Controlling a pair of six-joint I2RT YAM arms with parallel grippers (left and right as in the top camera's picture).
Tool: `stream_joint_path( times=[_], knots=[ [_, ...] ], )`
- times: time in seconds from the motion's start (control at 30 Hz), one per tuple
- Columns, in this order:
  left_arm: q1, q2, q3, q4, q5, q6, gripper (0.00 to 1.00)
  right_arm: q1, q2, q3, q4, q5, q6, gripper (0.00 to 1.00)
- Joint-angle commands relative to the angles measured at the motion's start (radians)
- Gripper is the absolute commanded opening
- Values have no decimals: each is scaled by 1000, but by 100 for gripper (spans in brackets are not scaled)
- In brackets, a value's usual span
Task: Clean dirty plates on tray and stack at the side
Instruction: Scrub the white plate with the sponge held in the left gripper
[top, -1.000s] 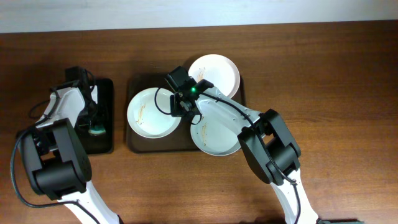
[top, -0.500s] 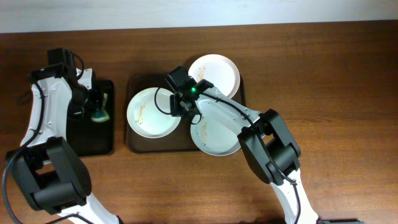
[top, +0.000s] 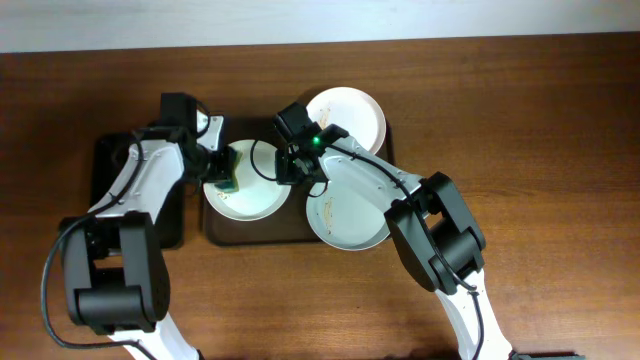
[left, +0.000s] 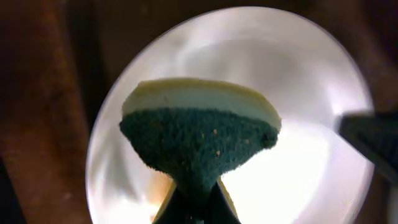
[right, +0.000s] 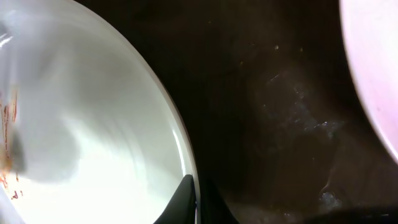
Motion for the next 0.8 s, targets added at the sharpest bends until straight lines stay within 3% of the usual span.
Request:
stream_joint_path(
  times=[0.0,0.13,0.27,0.53,0.77],
  knots=[
    [5,-11,-80,77,-39,-24,1,-1,37,7,-4,-6,2,4],
    [-32,-11,-122,59,-11,-23,1,-1,37,7,-4,-6,2,4],
    [-62,-12,-121,34,132,18,1,-1,37,7,-5,-6,2,4],
    [-62,-11,-146,380,-195,17,1,-1,37,7,-12,-6,2,4],
    [-63,61,-185,485,-185,2,1,-1,37,7,-11,-5,2,4]
  ],
)
